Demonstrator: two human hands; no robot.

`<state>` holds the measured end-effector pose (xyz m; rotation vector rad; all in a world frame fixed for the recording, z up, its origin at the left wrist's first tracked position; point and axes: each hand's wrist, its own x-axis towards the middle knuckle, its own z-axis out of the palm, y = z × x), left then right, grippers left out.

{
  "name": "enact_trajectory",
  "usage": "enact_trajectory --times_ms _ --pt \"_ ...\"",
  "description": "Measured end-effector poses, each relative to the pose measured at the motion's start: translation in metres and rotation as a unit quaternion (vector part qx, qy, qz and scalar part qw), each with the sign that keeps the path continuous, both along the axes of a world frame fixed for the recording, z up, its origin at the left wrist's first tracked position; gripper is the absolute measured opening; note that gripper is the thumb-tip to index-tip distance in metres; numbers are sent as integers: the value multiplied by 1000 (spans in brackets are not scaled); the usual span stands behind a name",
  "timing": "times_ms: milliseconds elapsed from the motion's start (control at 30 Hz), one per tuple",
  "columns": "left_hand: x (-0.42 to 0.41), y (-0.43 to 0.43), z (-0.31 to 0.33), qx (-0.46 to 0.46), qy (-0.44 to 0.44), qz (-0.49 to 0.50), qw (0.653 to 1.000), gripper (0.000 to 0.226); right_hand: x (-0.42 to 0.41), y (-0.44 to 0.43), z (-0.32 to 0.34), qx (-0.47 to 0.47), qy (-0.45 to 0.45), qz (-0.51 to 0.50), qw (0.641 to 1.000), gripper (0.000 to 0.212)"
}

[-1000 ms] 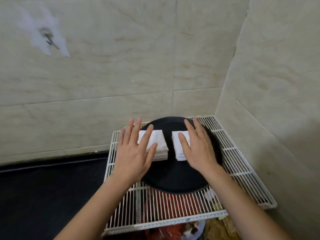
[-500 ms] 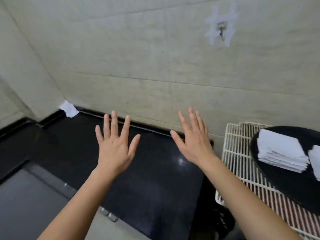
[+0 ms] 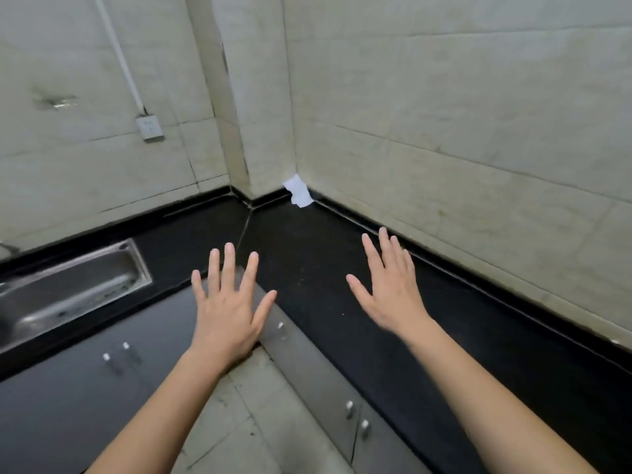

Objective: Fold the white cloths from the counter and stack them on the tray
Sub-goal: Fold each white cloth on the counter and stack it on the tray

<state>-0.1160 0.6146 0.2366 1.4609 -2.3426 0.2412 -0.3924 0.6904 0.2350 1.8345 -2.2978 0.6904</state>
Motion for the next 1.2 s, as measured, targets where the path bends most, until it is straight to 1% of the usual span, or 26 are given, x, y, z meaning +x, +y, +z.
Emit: enact_trajectory --times_ms 133,233,300,467,533,633,733,900,1000,1100,1200 --pt "34 -44 -9 9 18 22 1000 74 32 -56 -5 6 10 37 999 77" --pt "41 -78 -21 12 29 23 999 74 40 -98 -13 7 7 48 999 76" --pt "39 -110 -32 14 16 13 1000 74 41 -136 -24 6 2 51 999 76" --pt "18 -213 -45 -4 -22 -6 1000 73 30 -234 -47 2 -9 52 999 74" --pt "3 -266 -44 6 -30 0 1000 73 15 -282 -54 5 -20 38 999 74" --pt "-16 -329 -31 8 -43 -15 999 73 -3 -338 -50 13 -37 15 999 74" --pt "-34 -394 -19 -5 -73 -36 997 72 -20 -402 -37 12 -35 18 999 74" --pt "-47 -473 -33 31 -84 -31 995 73 -32 -475 -46 57 -63 11 996 74" --pt "-60 -524 -47 65 -101 -34 992 74 -41 -514 -64 86 -67 5 994 74" --pt "-77 -572 -64 91 -128 -48 986 73 -52 -548 -84 116 -63 -16 991 75" --pt "-96 -634 -80 114 -142 -68 981 74 -61 -593 -105 147 -79 -42 985 75"
